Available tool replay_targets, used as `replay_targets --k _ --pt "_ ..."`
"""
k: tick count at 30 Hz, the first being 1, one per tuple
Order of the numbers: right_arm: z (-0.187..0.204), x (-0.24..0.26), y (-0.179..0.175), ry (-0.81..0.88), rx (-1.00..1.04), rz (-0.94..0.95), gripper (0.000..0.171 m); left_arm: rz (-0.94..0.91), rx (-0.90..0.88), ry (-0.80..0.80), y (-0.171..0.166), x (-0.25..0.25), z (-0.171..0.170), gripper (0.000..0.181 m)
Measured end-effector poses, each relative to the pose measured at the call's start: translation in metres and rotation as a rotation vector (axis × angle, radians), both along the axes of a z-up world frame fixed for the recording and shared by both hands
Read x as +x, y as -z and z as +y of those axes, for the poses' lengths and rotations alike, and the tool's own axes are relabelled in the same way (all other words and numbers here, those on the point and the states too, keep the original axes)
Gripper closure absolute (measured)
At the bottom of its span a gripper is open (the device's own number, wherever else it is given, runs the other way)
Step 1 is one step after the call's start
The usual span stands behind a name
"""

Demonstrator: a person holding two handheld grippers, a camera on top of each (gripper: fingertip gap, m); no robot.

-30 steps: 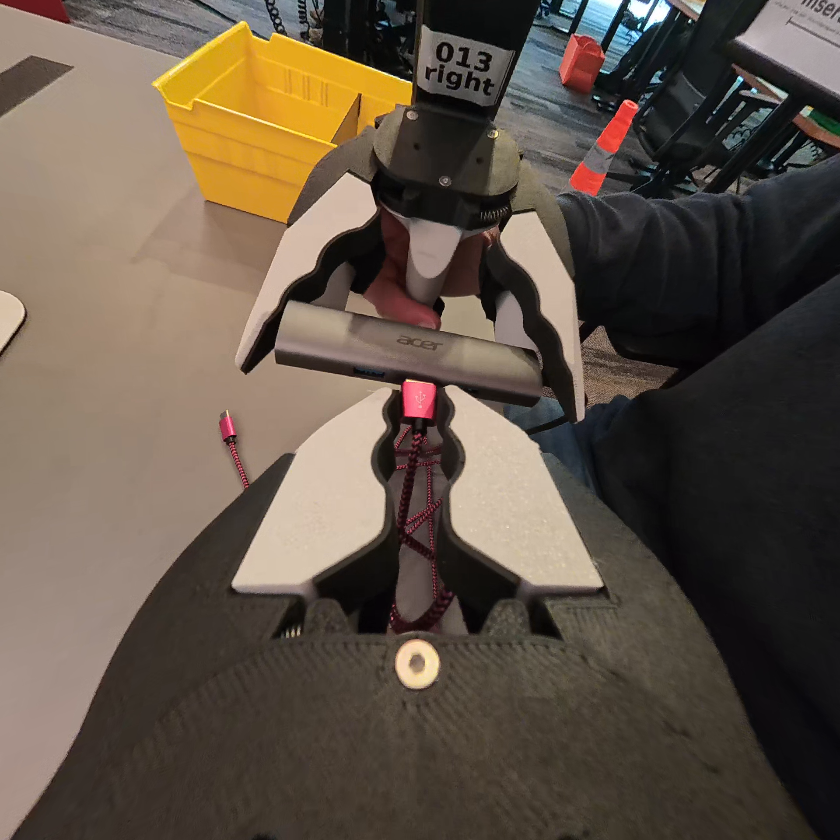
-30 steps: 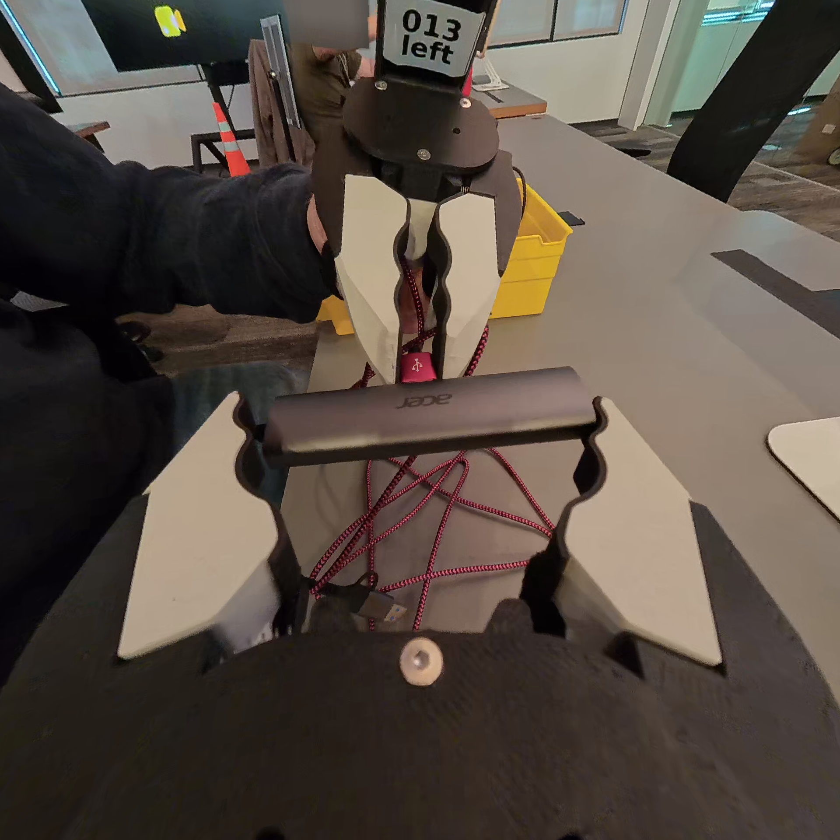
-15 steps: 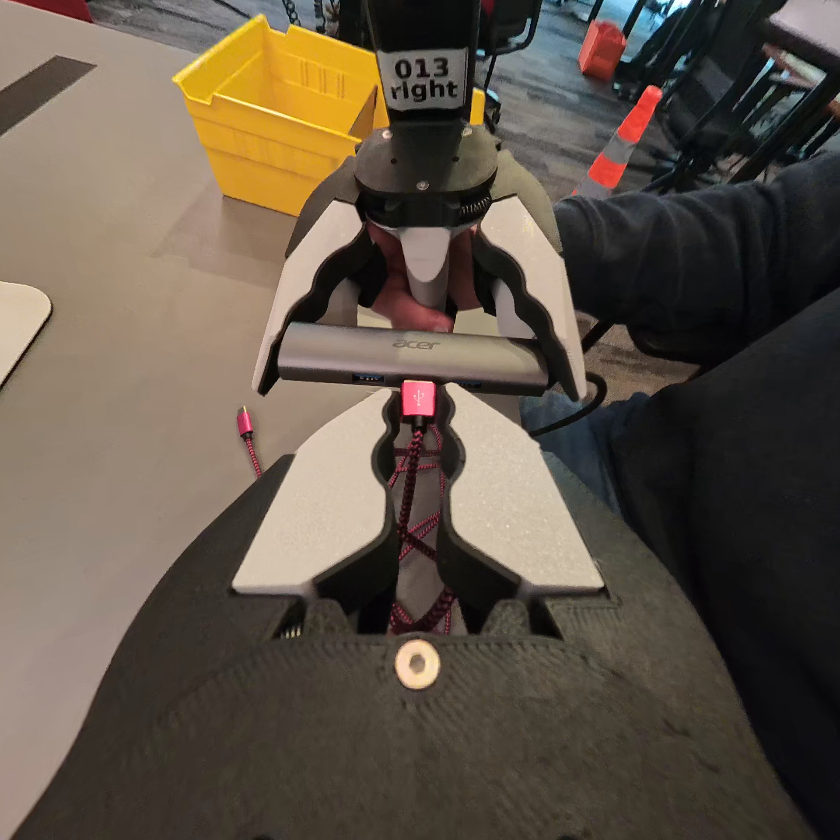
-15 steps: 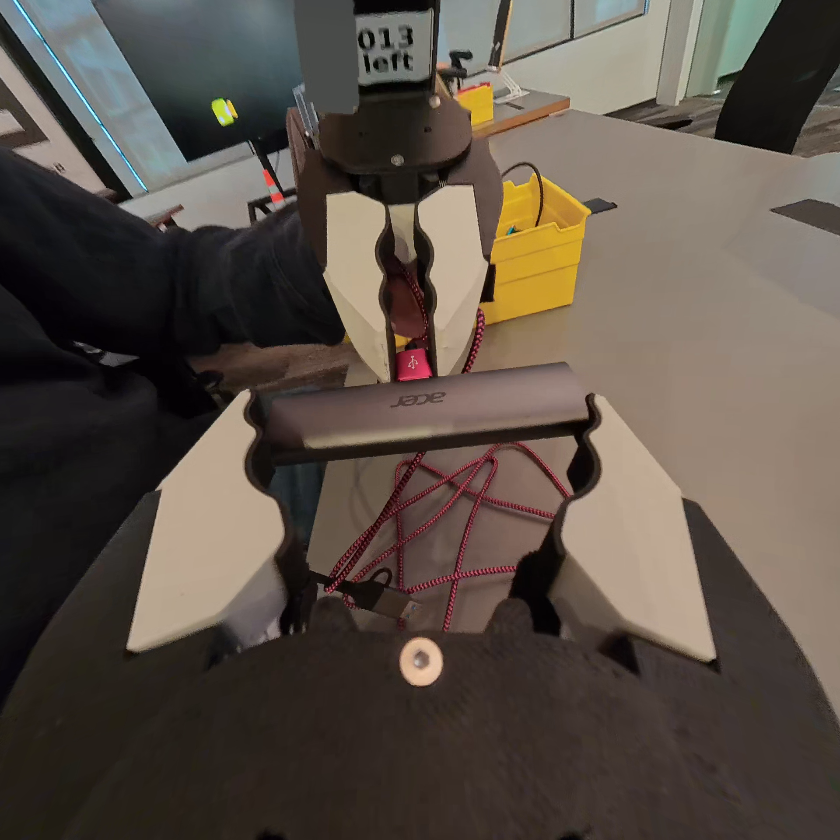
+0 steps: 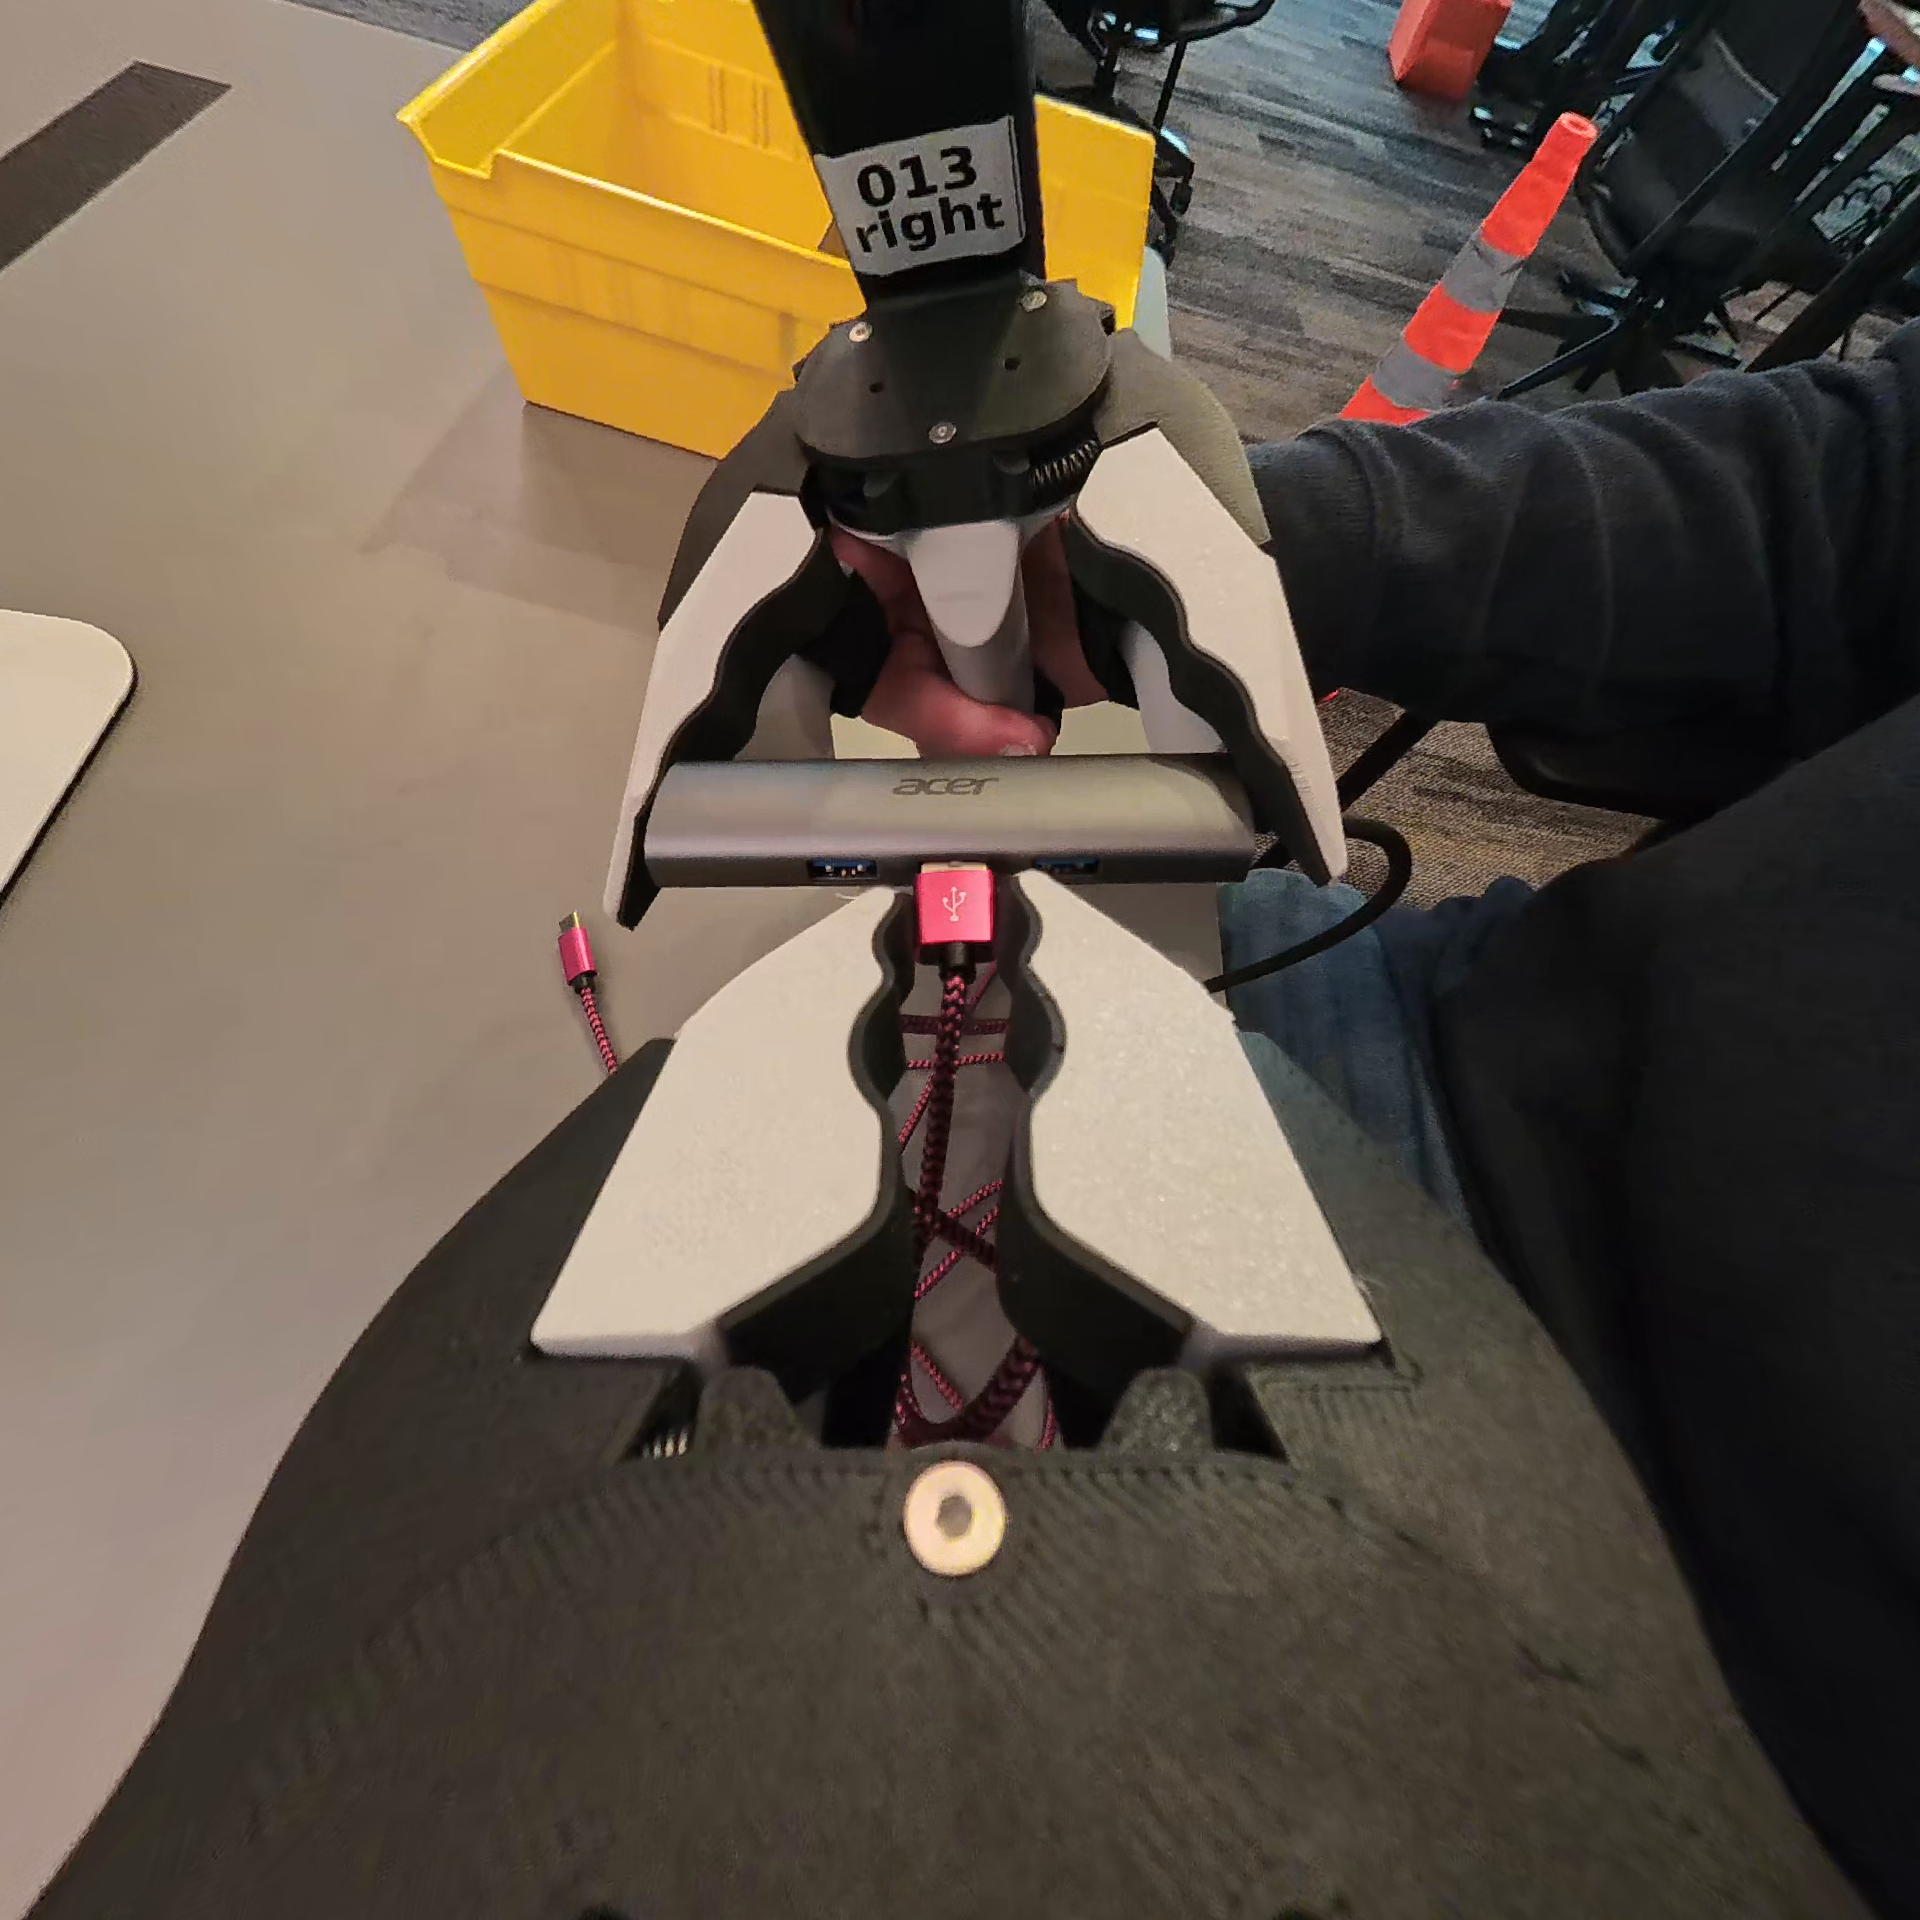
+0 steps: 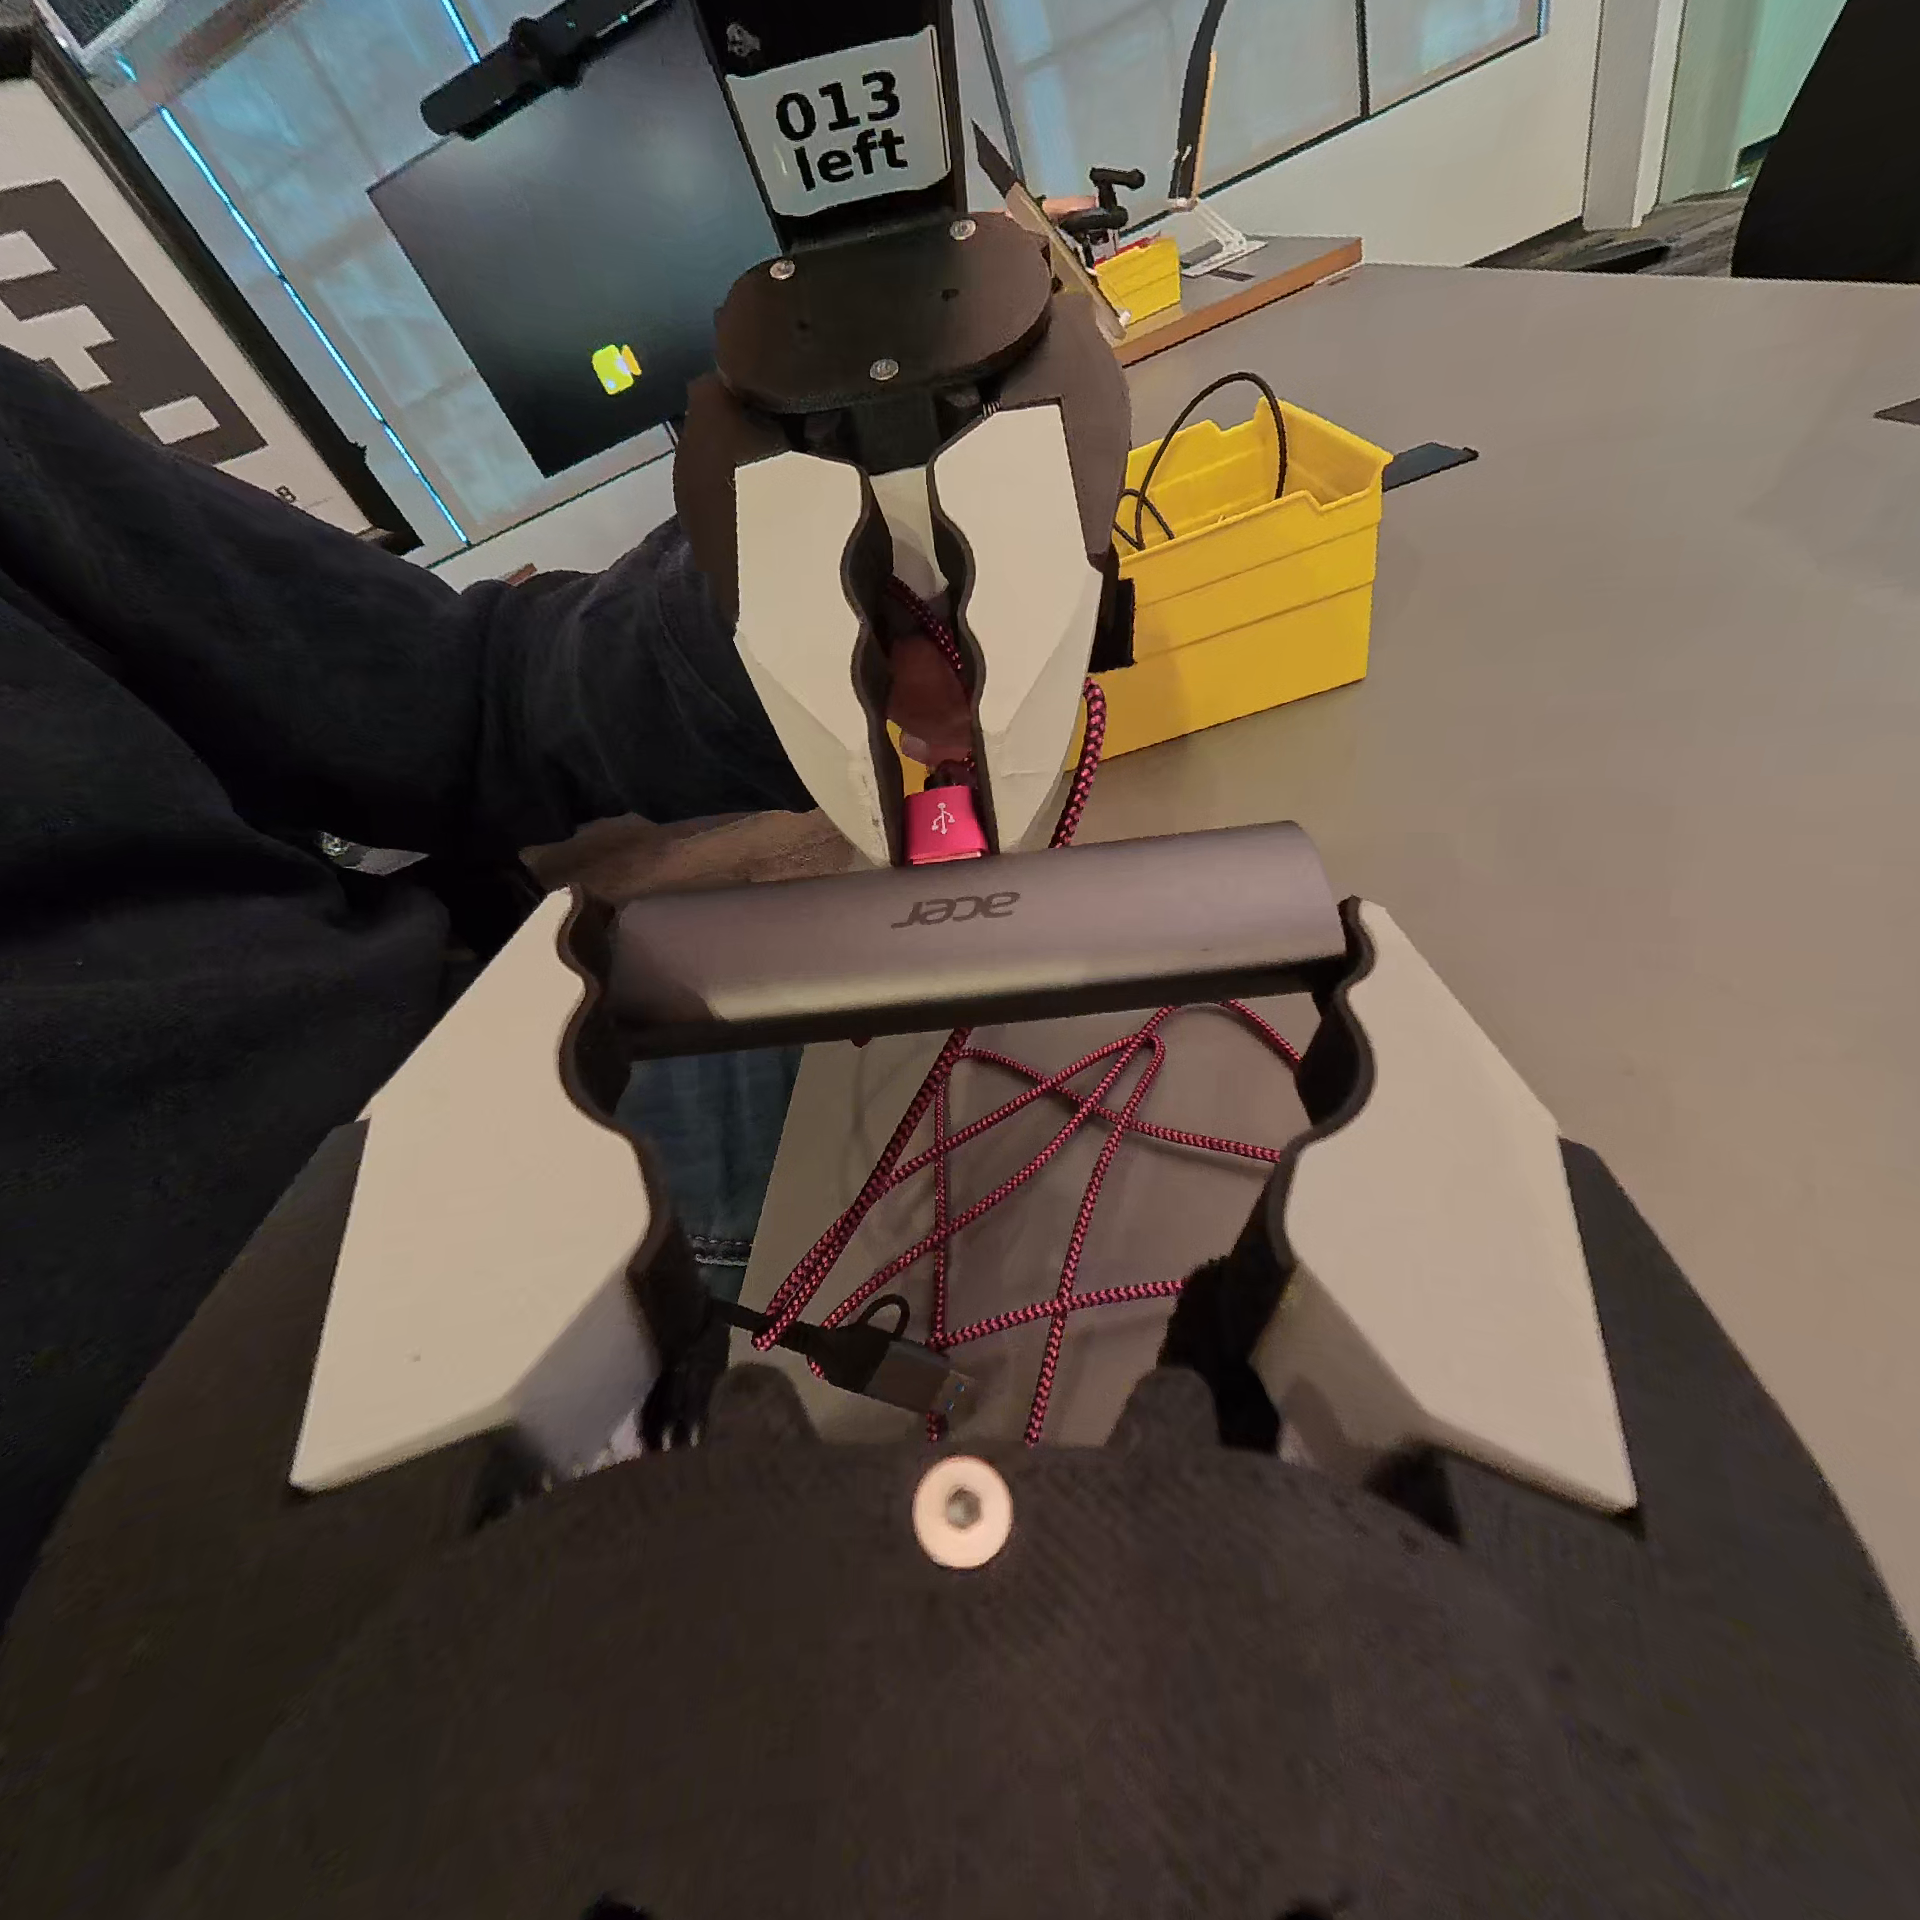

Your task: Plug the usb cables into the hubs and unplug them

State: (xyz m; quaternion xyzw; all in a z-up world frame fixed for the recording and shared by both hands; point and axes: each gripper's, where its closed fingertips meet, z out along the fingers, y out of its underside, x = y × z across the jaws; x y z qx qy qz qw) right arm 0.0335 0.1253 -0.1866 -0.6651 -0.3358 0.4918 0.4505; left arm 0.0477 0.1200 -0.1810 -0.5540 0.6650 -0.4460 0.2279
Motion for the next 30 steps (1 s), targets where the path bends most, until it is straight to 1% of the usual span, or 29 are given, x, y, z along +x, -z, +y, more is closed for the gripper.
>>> replay_targets --k 1,4,5,6,7,9,11,13,16,18,20,22,24,26,28,30 --pt "0.001 0.003 0.002 0.008 -0.007 -0.002 0.038 0.005 0.017 -0.016 -0.001 -0.003 0.005 0.166" --pt "0.008 0.047 0.003 0.096 -0.045 0.078 0.038 -0.06 0.017 -0.141 -0.032 -0.029 0.049 0.167" --pt "0.01 0.054 0.0 0.121 -0.035 0.088 0.038 -0.075 0.03 -0.17 -0.04 -0.035 0.057 0.167" --pt "0.011 0.056 -0.001 0.127 -0.031 0.085 0.038 -0.093 0.027 -0.171 -0.046 -0.036 0.055 0.167" --pt "0.012 0.053 -0.001 0.117 -0.028 0.071 0.038 -0.082 0.052 -0.168 -0.046 -0.034 0.052 0.167" --pt "0.012 0.044 0.006 0.103 -0.027 0.018 0.038 -0.002 0.15 -0.166 -0.03 -0.028 0.048 0.167" --pt "0.012 0.038 0.017 0.098 -0.032 -0.048 0.038 0.016 0.12 -0.145 -0.021 -0.021 0.041 0.167" --pt "0.012 0.039 0.022 0.118 -0.028 -0.089 0.038 0.065 0.163 -0.16 -0.005 -0.018 0.044 0.167" --pt "0.013 0.046 0.005 0.152 0.02 -0.094 0.038 0.071 0.132 -0.218 -0.002 -0.019 0.058 0.167" --pt "0.015 0.054 -0.006 0.188 0.044 -0.091 0.039 0.039 0.13 -0.294 -0.013 -0.026 0.076 0.167" --pt "0.018 0.064 -0.009 0.226 0.045 -0.096 0.038 0.012 0.135 -0.361 -0.027 -0.035 0.092 0.167" --pt "0.022 0.074 -0.016 0.272 0.051 -0.048 0.038 -0.008 0.171 -0.443 -0.04 -0.046 0.111 0.167" --pt "0.023 0.079 -0.022 0.282 0.047 -0.023 0.038 -0.003 0.197 -0.492 -0.046 -0.057 0.124 0.167" --pt "0.022 0.081 -0.029 0.28 0.047 0.012 0.038 0.008 0.242 -0.525 -0.045 -0.064 0.133 0.166" --pt "0.021 0.081 -0.036 0.281 0.054 0.036 0.038 0.032 0.247 -0.54 -0.039 -0.066 0.136 0.167" --pt "0.015 0.076 -0.046 0.251 0.063 0.056 0.038 0.063 0.298 -0.592 -0.033 -0.071 0.149 0.167"
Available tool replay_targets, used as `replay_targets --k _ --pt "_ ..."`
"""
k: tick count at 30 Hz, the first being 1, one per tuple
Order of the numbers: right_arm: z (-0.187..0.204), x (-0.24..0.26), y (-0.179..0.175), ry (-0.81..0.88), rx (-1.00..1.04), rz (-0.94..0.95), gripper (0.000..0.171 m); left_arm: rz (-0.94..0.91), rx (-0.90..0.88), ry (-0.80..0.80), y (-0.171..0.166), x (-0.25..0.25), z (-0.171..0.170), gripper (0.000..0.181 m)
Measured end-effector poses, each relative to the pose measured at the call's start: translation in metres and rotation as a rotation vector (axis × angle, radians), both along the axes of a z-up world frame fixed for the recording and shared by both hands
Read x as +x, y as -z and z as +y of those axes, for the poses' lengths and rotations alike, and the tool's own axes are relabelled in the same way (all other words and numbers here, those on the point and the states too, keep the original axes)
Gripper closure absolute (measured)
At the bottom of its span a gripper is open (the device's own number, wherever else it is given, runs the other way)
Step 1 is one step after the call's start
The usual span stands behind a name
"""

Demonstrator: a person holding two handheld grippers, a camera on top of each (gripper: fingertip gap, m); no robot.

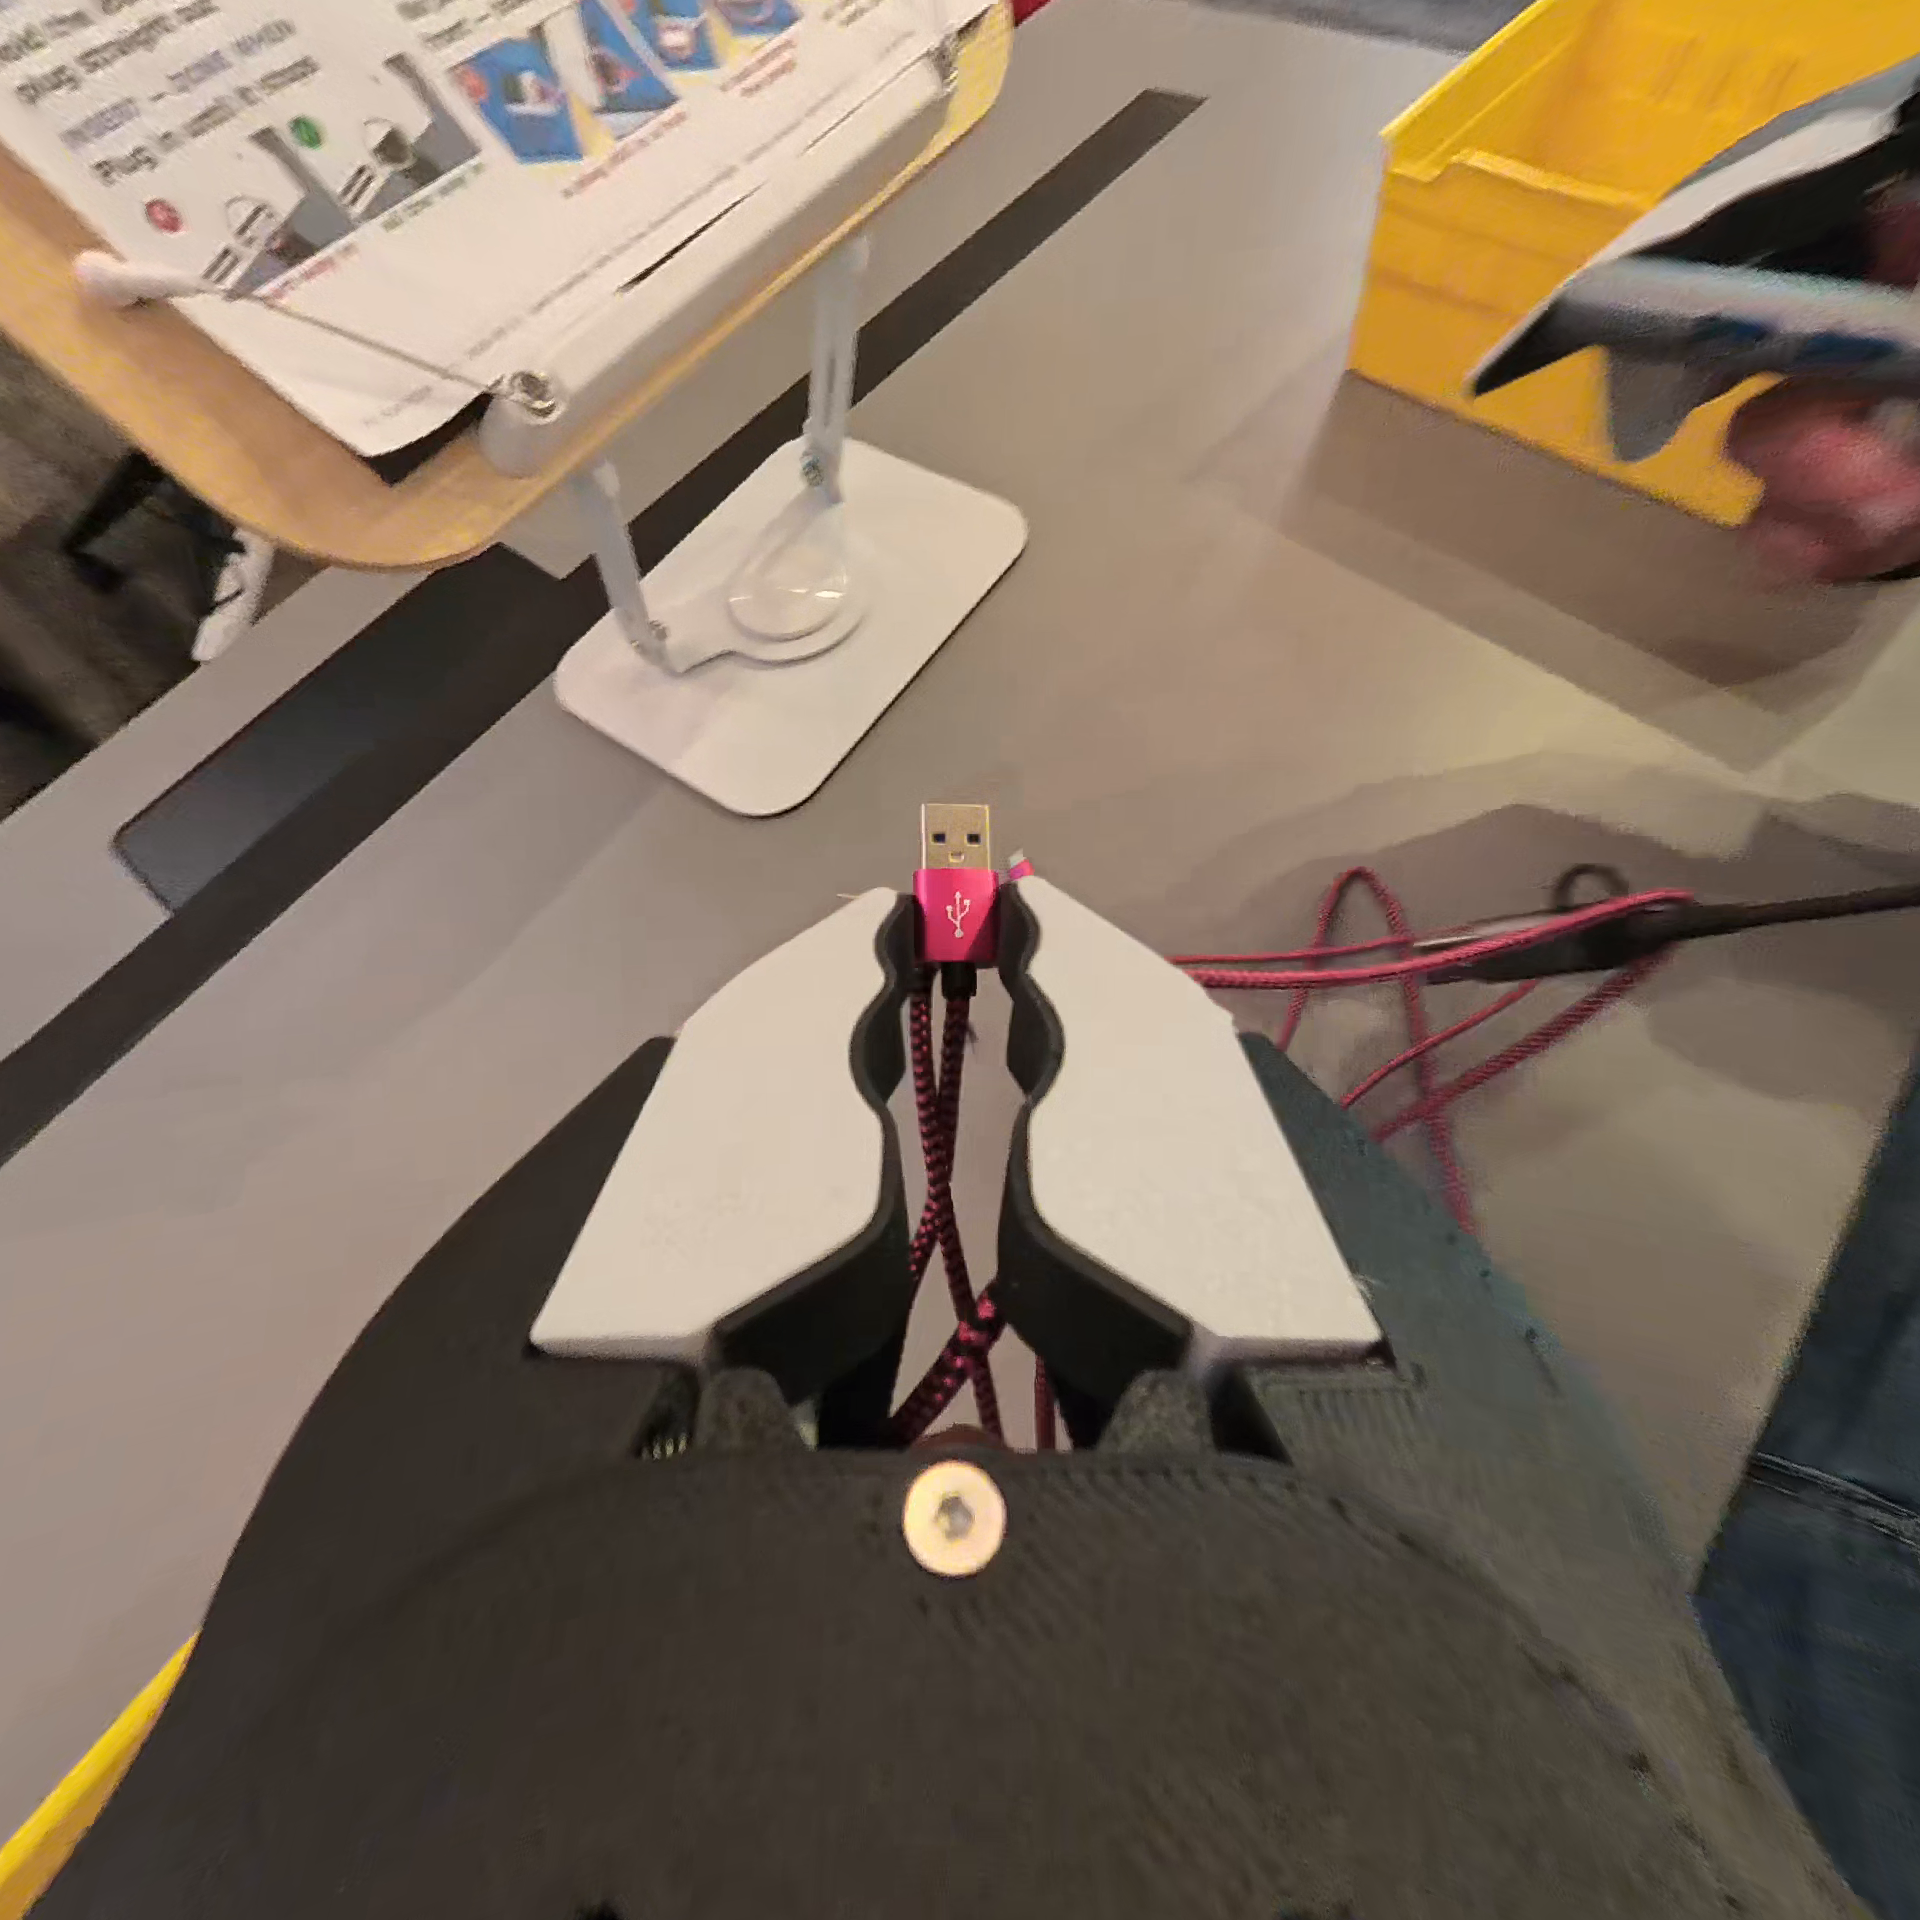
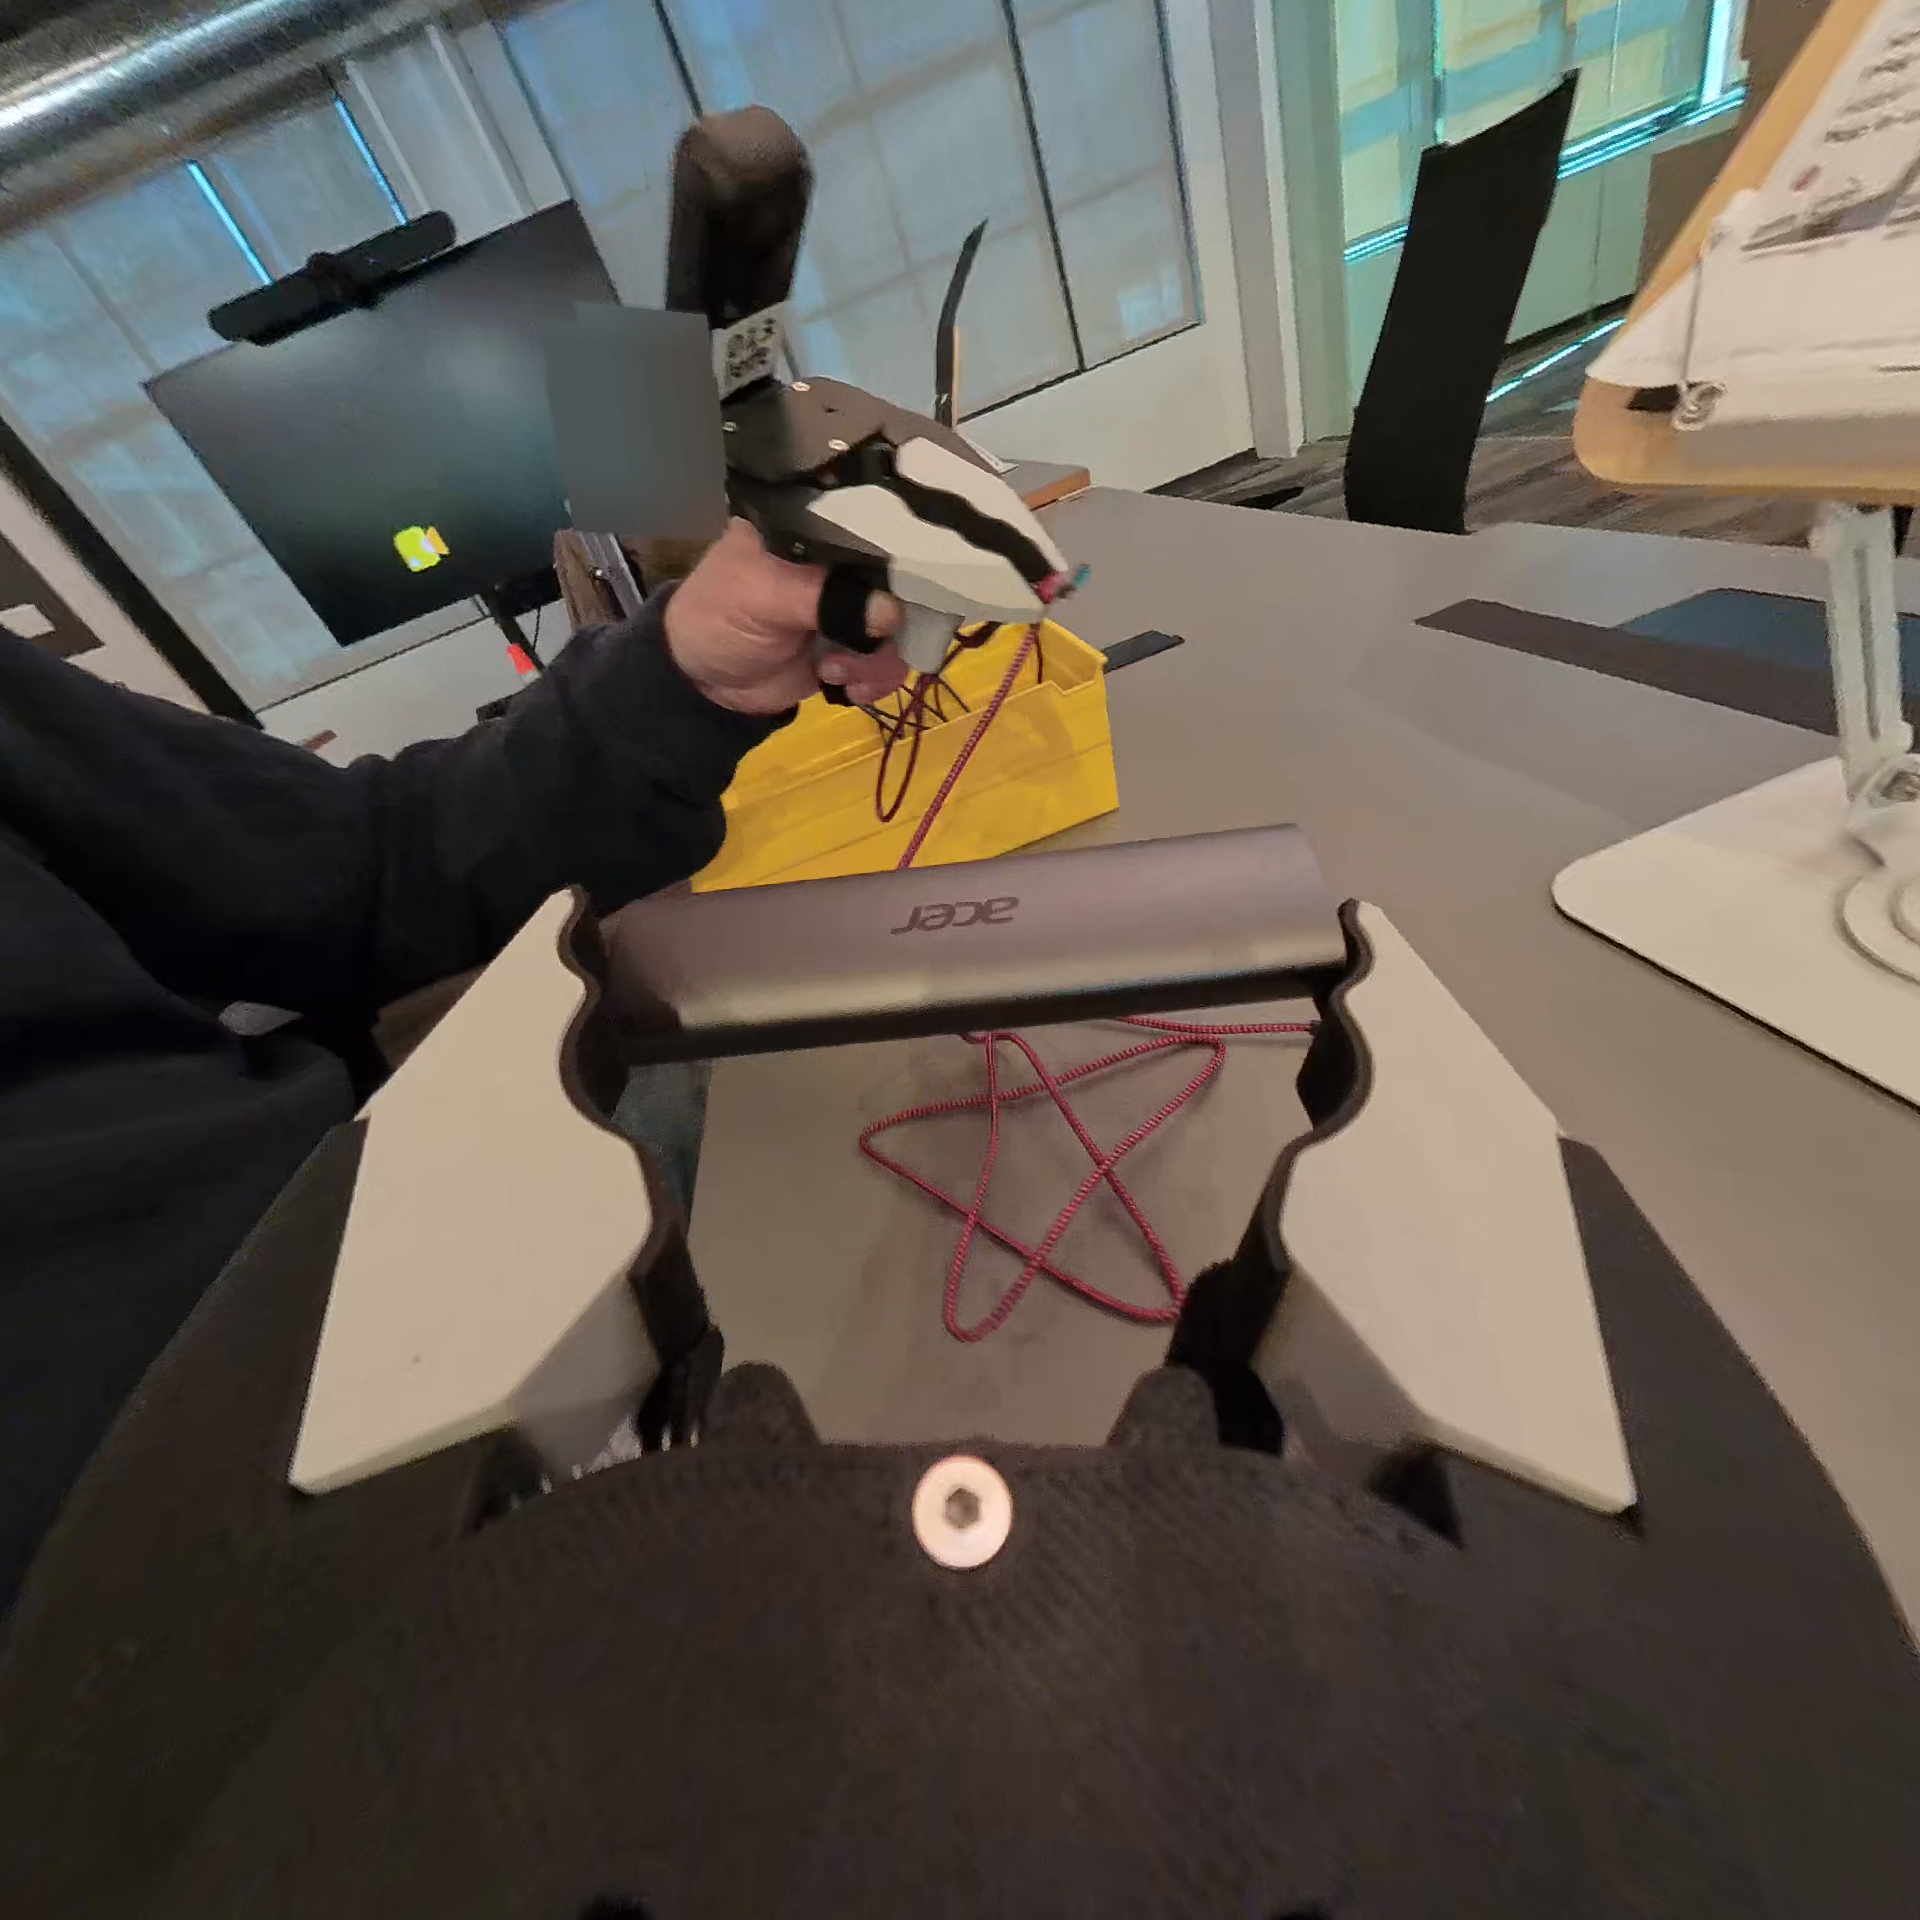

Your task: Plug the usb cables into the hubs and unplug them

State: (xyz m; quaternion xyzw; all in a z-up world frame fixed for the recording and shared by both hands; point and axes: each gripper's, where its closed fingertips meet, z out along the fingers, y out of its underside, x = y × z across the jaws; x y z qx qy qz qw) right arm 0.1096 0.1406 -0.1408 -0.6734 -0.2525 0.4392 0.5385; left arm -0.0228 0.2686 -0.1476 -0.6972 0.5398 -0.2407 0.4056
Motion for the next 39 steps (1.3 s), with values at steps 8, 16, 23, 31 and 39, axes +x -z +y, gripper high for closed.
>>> replay_targets --k 8,16,23,31,39 --pt "-0.029 -0.026 -0.02 -0.146 0.009 -0.131 0.037 0.09 0.002 -0.088 0.035 0.004 0.008 0.167" --pt "-0.053 -0.094 -0.017 -0.363 -0.01 -0.116 0.038 0.176 0.004 -0.079 0.067 0.033 -0.015 0.167" --pt "-0.089 -0.109 -0.048 -0.572 0.017 0.035 0.038 0.209 -0.032 -0.12 0.097 0.034 -0.009 0.167" --pt "-0.041 -0.086 -0.017 -0.325 -0.048 -0.079 0.038 0.228 -0.03 -0.132 0.104 0.03 -0.004 0.167" --pt "0.015 0.021 -0.033 0.188 -0.079 -0.142 0.039 0.206 -0.111 -0.093 0.107 0.032 -0.013 0.167"
